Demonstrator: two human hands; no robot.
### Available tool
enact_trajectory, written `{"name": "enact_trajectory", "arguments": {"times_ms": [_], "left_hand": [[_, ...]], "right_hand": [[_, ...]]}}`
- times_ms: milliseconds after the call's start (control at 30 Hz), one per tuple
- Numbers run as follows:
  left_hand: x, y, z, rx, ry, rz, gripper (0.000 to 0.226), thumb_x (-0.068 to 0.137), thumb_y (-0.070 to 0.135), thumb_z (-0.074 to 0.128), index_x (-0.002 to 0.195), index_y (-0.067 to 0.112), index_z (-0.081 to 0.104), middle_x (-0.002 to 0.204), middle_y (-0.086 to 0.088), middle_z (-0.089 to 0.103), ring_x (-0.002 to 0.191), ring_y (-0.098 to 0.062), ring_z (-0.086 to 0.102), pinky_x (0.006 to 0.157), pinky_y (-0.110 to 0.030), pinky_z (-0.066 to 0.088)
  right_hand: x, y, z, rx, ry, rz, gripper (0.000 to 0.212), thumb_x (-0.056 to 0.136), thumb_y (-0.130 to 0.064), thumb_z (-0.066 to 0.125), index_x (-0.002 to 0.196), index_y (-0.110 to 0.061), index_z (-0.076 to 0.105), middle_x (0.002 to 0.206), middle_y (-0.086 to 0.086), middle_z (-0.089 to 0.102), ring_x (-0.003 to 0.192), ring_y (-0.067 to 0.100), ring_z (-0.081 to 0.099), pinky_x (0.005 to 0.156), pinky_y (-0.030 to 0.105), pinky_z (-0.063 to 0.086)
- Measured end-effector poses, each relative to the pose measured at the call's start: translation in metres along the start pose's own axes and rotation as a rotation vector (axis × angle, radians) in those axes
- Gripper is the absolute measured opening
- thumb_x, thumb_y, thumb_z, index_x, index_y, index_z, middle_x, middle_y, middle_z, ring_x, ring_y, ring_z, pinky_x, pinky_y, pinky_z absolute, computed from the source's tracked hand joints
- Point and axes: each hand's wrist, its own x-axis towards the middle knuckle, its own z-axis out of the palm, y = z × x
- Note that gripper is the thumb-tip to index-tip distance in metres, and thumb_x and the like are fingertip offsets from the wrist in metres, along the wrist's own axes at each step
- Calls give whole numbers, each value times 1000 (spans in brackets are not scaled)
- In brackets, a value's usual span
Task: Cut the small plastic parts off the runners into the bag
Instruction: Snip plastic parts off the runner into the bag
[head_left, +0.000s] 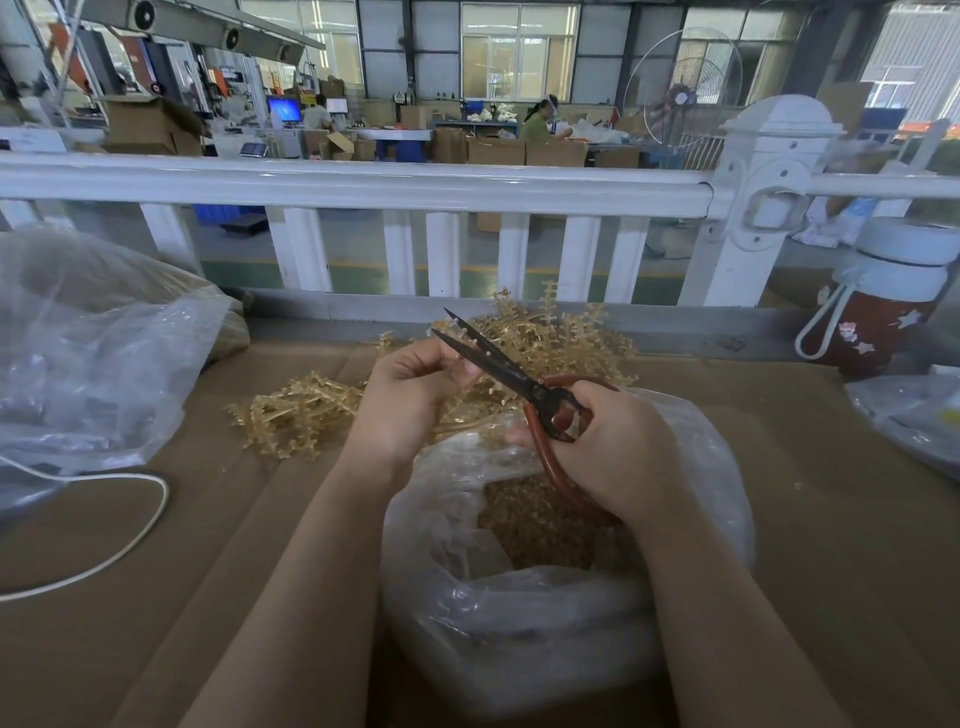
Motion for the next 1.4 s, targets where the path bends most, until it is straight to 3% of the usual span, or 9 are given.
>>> {"name": "enact_trajectory", "arguments": {"times_ms": [200,333,400,667,867,967,1100,1233,1400], "left_hand": [[0,-1,-1,25,6,-7,33,91,2,63,71,26,76,72,8,68,68,-3,58,66,-13,46],[1,-2,3,112,21,-31,10,89,0,66,91,5,75,96,-23,70,82,-24,60,82,-36,52],[1,-1,6,135,13,-30,10,88,-2,67,93,2,74,101,-27,68,87,-22,62,90,-37,52],[1,-3,8,111,-11,-32,16,88,-3,65,87,10,74,88,-12,70,83,-13,61,81,-25,50],[2,-6,7,72,-26,-26,22,87,-4,66,82,15,75,81,2,71,80,-8,62,77,-18,49],[3,-8,6,73,-26,-27,21,87,-4,66,82,15,75,80,2,70,79,-8,61,76,-18,49],[3,-10,4,55,-12,-42,5,87,0,67,88,-5,69,84,-10,64,80,-17,56,80,-29,46],[1,-9,4,45,-6,-75,10,88,-1,65,81,5,71,75,0,65,69,-8,57,64,-16,44],[3,-7,2,-71,109,-160,19,88,1,66,74,12,71,82,-8,66,79,-21,57,81,-28,44]], "right_hand": [[0,-1,-1,-47,3,12,64,57,-98,43,88,-45,61,68,-33,55,67,-15,53,49,5,31],[0,-2,-2,-67,6,-5,60,60,-96,42,91,-48,57,70,-35,52,66,-15,49,50,5,28],[0,-2,-2,-70,8,-7,62,61,-96,42,94,-46,59,72,-34,53,68,-15,49,52,5,28],[1,0,-1,-28,-9,1,70,60,-94,42,96,-40,66,72,-30,56,71,-12,52,57,6,29],[0,0,-1,-9,20,8,59,60,-94,48,84,-43,62,65,-28,56,69,-11,55,52,7,29],[1,0,-1,-5,8,-1,57,57,-97,44,82,-47,58,64,-29,55,80,-17,54,50,7,29],[1,1,0,13,-5,21,66,54,-98,43,88,-45,63,69,-31,56,70,-14,54,54,8,29],[1,3,0,9,-28,10,70,58,-96,49,98,-41,68,74,-32,58,72,-13,52,58,9,32],[2,6,0,-18,-57,9,64,62,-93,54,100,-43,66,77,-30,59,74,-12,51,58,10,32]]}}
